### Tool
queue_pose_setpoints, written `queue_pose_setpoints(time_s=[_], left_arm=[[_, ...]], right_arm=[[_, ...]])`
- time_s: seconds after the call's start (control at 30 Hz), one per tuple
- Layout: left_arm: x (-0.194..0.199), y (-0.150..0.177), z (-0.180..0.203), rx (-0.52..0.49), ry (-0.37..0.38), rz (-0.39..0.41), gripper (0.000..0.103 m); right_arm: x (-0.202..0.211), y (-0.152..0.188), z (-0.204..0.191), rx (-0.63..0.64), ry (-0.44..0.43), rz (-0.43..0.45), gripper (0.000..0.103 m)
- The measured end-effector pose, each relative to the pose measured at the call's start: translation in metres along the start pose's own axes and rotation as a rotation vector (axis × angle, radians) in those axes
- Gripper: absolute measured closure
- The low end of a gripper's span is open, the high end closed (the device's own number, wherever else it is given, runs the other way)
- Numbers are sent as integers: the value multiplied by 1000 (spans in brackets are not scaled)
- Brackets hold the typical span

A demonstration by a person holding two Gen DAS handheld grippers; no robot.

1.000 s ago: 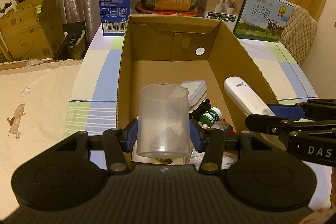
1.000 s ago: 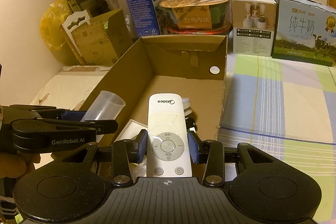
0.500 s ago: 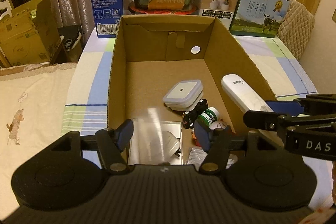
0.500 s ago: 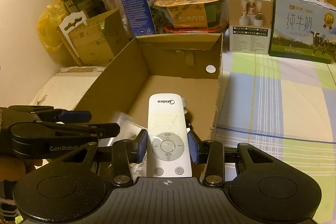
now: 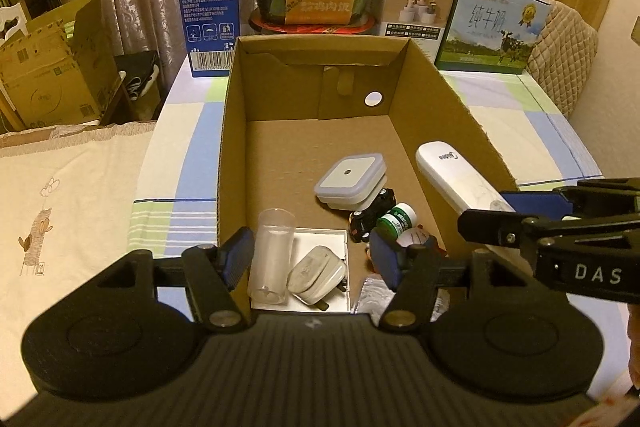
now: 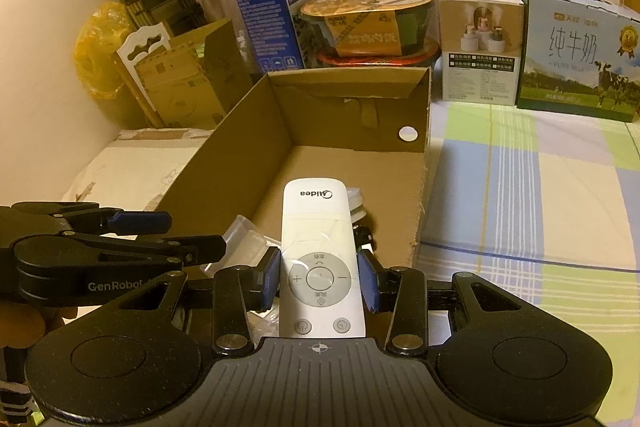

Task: Organize rigid objects
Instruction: 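Open the right tool to drop the white remote into the box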

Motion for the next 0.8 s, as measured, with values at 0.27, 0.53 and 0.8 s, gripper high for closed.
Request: queue_pose_setpoints(time_s=[0.27,0.53,0.8], left_arm=[[3,-2,1,6,7,6,44],[2,-2,0,10,10,7,44],[13,0,-3,18,-9,34,29]], right_arm=[[0,-2,2,-23,0,-2,65],[-2,-1,4,-49,-12,-4,65],[13,-13,12,-131,-55,68,40]])
Point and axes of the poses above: each gripper's, at about its wrist camera, not at the fingertips, and x roughly against the way its jaws point, z to its right, y to its underside, the point moved 10 cm from there along -x, roughly the way its jaws point, and after that the axes turned 6 degrees about -x, right-handed, at the moved point
